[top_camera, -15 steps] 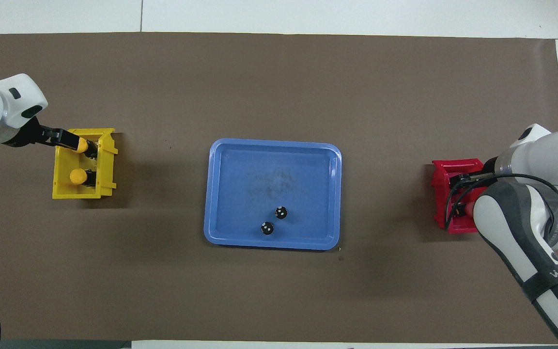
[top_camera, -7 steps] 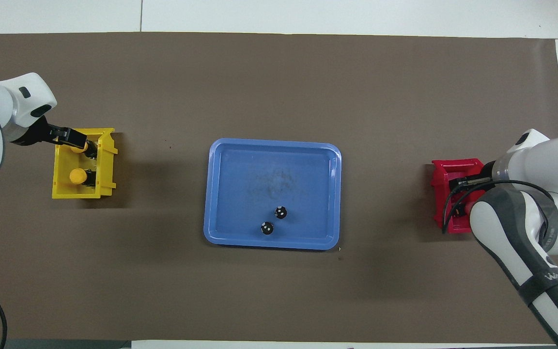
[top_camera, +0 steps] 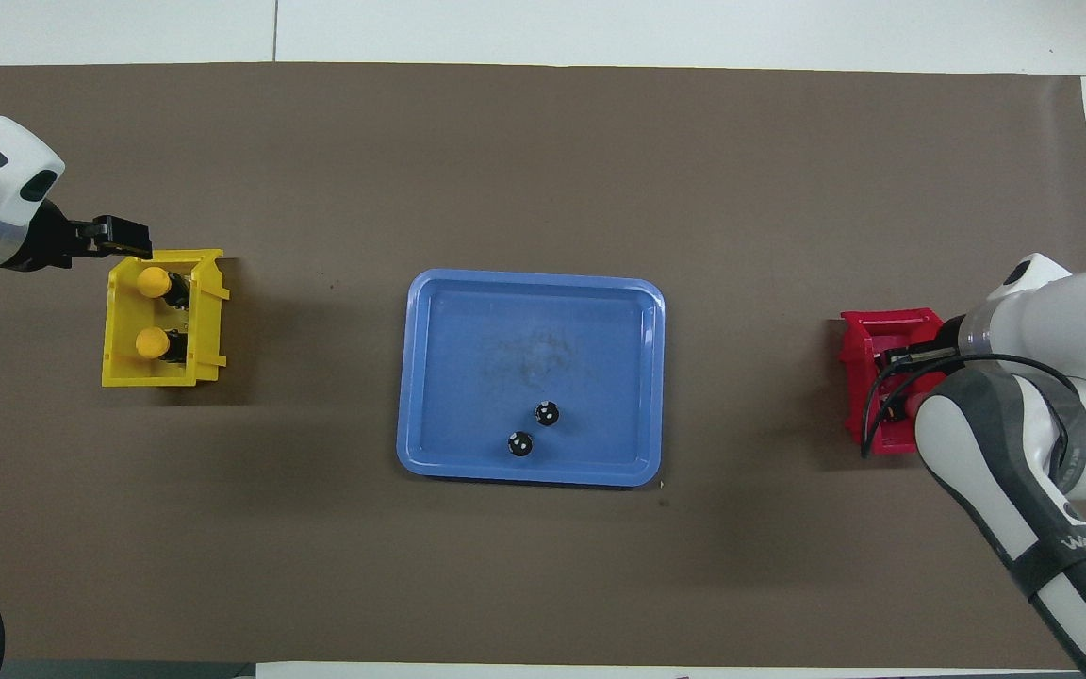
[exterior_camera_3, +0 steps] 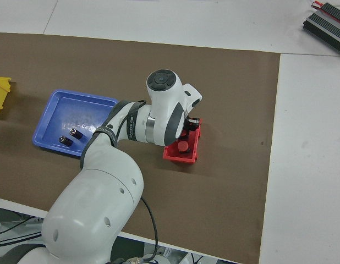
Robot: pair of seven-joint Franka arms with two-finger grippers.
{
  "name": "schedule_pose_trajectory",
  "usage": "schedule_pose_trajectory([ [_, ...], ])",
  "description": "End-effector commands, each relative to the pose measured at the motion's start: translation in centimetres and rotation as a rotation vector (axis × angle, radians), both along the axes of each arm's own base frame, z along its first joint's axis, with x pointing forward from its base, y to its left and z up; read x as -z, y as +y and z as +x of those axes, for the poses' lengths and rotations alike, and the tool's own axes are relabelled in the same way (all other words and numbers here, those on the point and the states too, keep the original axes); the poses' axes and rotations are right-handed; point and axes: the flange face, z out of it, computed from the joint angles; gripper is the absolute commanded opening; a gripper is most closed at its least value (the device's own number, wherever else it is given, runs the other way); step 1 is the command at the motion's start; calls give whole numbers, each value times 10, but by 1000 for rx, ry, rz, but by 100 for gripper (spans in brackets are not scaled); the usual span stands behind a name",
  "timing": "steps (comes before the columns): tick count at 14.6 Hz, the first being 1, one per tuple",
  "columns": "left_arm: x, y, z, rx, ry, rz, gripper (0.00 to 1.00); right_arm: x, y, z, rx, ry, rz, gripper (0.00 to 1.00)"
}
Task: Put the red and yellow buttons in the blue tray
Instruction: 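Reach into the red caddy and grasp a red button with the right gripper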
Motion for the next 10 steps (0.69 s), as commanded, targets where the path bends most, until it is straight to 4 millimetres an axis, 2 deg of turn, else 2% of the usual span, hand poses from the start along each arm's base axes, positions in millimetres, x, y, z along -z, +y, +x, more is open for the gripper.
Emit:
schedule_pose_trajectory([
  [1,1,-5,0,-13,-14,-20,100,-26,0,11,-23,12,8,19],
  [3,2,-9,0,-8,-11,-22,100,-54,-1,34,-25,59,10,19],
  [5,3,-13,-1,0,-8,-22,100,-94,4,52,-32,89,8,19],
  [8,3,-16,0,-1,-15,-29,95,-140,62,74,-35,91,0,20],
  [10,11,-15,0,-3,-23,-29,95,-152,106,85,4,66,-3,20],
])
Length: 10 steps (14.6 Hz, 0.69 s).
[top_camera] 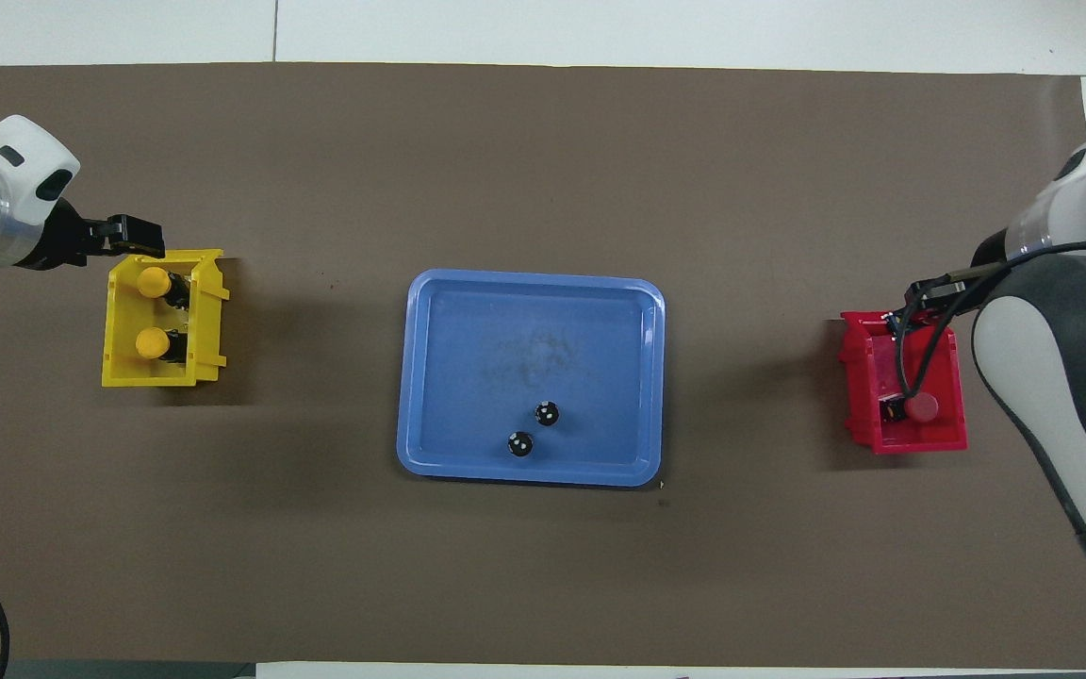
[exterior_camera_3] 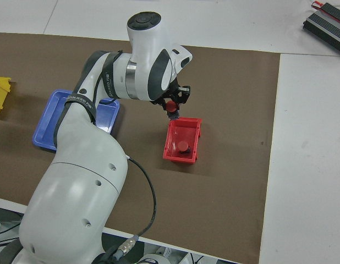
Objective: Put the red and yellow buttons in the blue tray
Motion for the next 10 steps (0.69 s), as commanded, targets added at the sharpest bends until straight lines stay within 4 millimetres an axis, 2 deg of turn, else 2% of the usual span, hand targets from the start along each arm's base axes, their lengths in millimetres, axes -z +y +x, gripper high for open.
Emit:
schedule_pose_trajectory([
  [1,16,-3,-1,-21,-30,-24,95,-10,66,20,41,-21,3,20],
  [3,31,-3,-1,-26,-34,-28,88,-1,126,21,124,-54,7,20],
  [4,41,-3,1,-25,-28,-26,86,3,166,23,139,-73,23,20],
  [5,46,-3,2,-26,-26,-25,84,10,196,22,147,-93,34,20],
  [6,53,-2,2,-25,-25,-24,84,21,214,22,172,-94,31,20],
  [7,56,-1,0,-27,-19,-23,84,41,234,24,199,-84,23,20],
  [9,63,1,-4,-25,1,-22,81,81,304,25,210,-78,1,21],
  [10,66,4,-7,-27,9,-22,81,95,329,28,227,-86,-6,22],
])
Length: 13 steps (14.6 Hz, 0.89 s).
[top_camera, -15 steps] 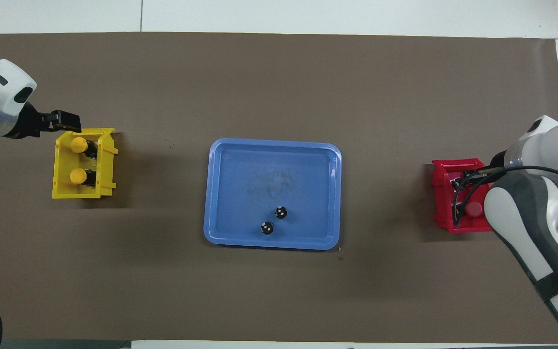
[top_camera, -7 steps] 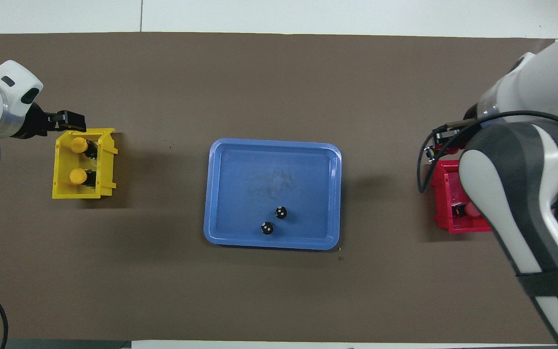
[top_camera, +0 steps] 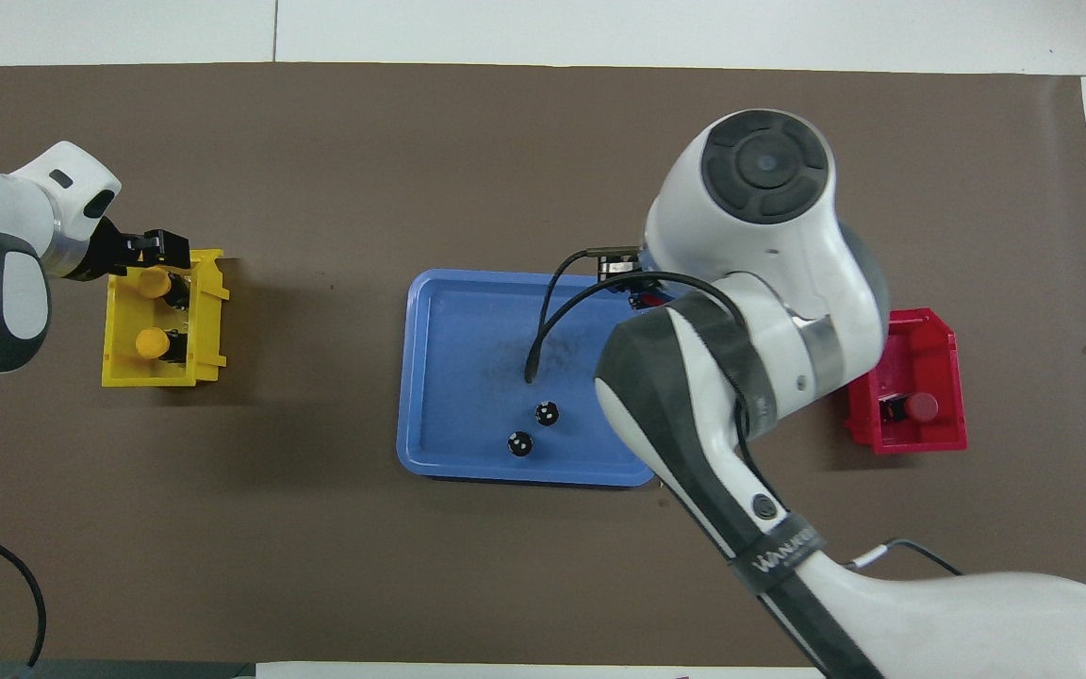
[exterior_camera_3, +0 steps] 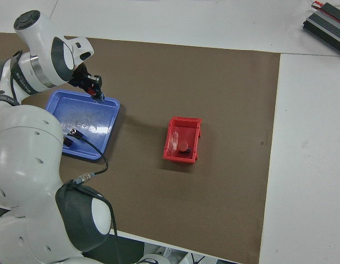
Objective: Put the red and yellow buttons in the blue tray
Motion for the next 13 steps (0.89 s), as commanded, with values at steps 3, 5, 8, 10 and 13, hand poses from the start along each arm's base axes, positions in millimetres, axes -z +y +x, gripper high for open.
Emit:
schedule_pose_trajectory([
  [3,4,4,-11,-1,14,-17,81,37,58,21,70,-18,-2,23],
  [5,6,5,-14,0,40,-17,80,52,75,6,68,-13,-2,23],
  [8,6,6,-15,2,51,-18,79,61,76,-6,57,6,-15,25],
  [10,5,8,-14,-1,45,-18,69,65,76,-10,54,13,-18,25],
  [13,3,11,-11,-4,34,-17,24,66,79,-11,52,2,-10,28],
])
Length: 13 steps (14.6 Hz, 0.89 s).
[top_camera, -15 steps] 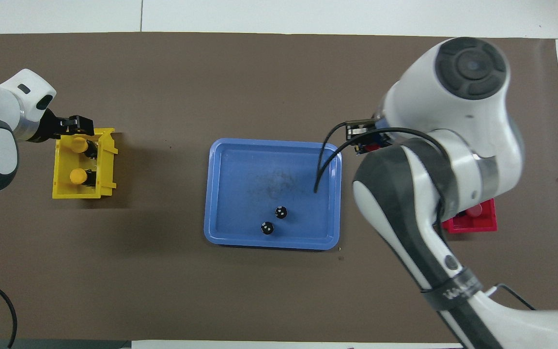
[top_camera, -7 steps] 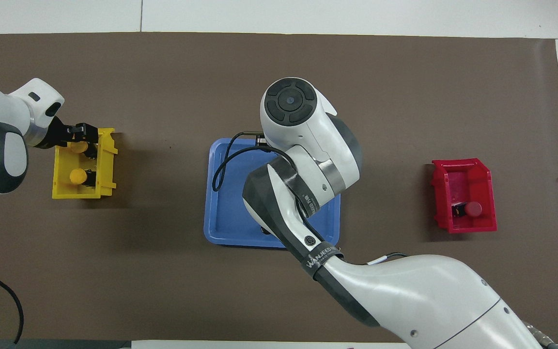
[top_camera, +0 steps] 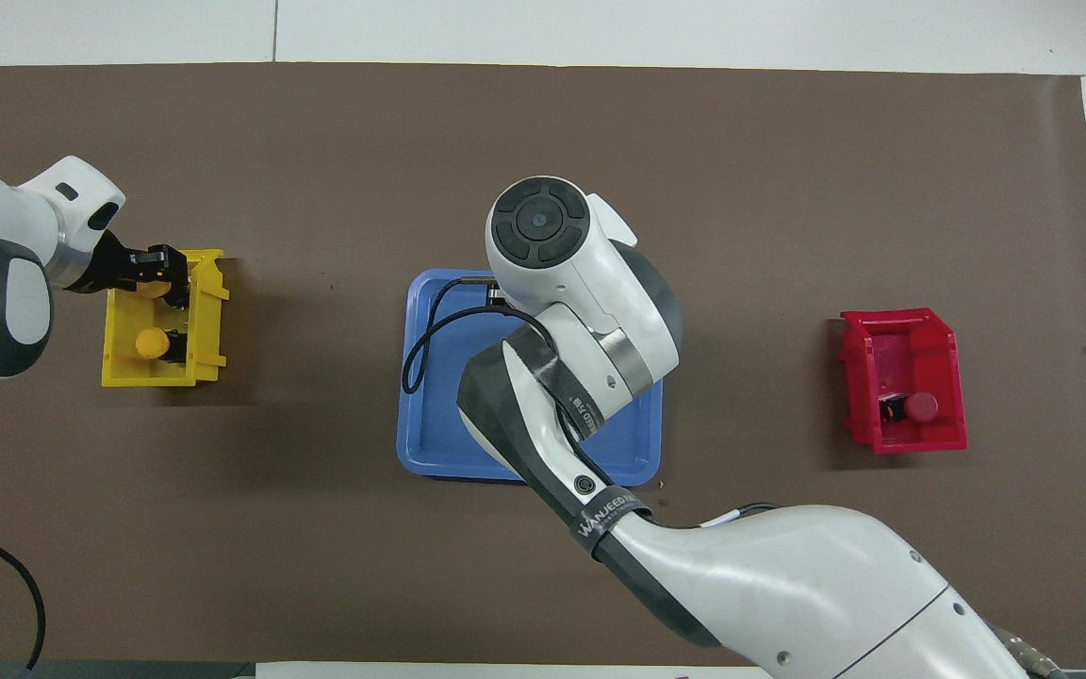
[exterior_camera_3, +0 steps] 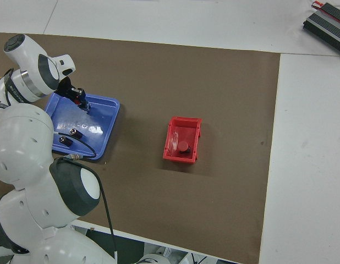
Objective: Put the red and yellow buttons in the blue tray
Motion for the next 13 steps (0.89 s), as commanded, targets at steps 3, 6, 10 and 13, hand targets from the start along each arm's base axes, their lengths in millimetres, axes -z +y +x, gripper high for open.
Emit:
schedule_pose_trajectory([
  [3,-15,16,4,-13,-21,-16,1,-1,-3,-7,23,-15,20,35],
  [6,-74,16,23,-3,-27,-11,1,5,-4,-9,21,-30,31,61],
  [10,-153,2,36,14,-13,-14,1,-37,-16,1,26,-71,55,75],
  [13,-157,-95,36,45,-60,-31,1,-89,-99,4,-46,-24,21,77],
])
